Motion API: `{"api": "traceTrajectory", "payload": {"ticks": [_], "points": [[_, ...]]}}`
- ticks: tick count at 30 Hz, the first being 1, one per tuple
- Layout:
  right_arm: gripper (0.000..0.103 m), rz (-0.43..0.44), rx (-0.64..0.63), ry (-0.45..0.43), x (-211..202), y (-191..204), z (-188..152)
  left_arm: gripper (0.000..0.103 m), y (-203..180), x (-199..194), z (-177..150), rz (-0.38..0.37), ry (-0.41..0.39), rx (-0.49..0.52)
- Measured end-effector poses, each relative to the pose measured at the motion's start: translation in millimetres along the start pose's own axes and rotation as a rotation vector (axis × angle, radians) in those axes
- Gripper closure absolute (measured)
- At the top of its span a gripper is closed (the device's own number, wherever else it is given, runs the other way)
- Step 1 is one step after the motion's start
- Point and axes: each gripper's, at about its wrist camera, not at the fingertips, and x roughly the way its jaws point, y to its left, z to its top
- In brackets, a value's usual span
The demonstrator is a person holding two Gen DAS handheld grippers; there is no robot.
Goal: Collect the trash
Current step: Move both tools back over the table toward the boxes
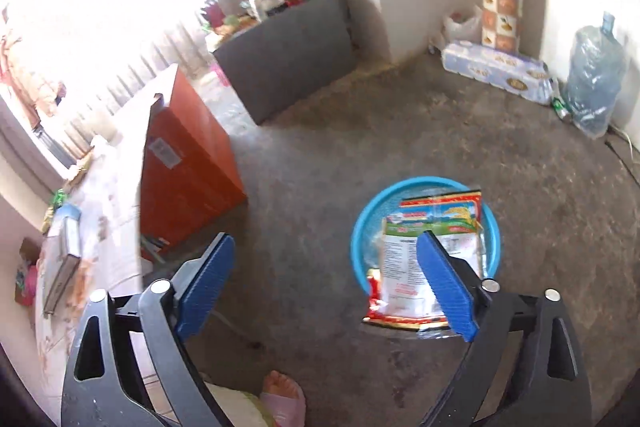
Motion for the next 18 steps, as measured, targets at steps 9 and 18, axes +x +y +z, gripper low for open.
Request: {"api": "traceTrajectory", "payload": {"ticks": [9,18], "points": [[0.007,0.344,-0.049,-0.042,-38,144,-36,0.036,22,47,1,0.061,0.034,0.018],[0.007,0.523,0.003,0.125,-7,233,-58,0.036,34,178,45,0.107,0.224,0.046]]}}
